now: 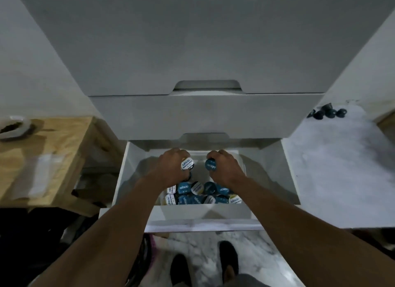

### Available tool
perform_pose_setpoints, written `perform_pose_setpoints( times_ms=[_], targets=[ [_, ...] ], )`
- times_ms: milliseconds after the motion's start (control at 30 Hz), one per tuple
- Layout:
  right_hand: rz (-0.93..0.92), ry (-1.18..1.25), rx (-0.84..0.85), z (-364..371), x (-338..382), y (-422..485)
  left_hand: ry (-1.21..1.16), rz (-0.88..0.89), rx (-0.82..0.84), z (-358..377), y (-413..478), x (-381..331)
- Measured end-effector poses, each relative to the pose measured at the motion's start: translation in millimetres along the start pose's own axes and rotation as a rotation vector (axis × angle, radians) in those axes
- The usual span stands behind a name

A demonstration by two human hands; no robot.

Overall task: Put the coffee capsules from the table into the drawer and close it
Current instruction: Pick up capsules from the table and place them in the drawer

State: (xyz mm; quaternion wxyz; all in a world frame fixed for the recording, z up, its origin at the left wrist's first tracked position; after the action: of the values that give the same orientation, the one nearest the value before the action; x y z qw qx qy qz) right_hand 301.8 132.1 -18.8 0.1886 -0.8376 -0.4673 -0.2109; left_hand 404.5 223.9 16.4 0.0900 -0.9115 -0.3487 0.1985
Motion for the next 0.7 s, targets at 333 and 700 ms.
perform_pose_setpoints(
  times_ms=[333, 700],
  targets=[
    [0.167, 0.023, -0.007, 9, -22, -10, -0.044, 0.213, 0.13, 39, 31, -16],
    [0.092, 0.019, 0.062, 22, -30, 8, -0.027, 0.177, 0.193, 63, 50, -9]
  ],
)
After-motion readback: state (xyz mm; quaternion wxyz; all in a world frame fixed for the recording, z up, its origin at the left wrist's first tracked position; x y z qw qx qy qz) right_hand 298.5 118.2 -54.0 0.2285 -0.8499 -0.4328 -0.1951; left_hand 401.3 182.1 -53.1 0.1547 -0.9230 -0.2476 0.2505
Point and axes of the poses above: each hand's wrist, its own y-axis towards the middle knuckle, its own z-axis out of the palm, x = y × z, the point moved 10 cm from there along y, towards the middle knuckle, and after that the axes turned 12 degrees about -z, right-handed, at the moved point
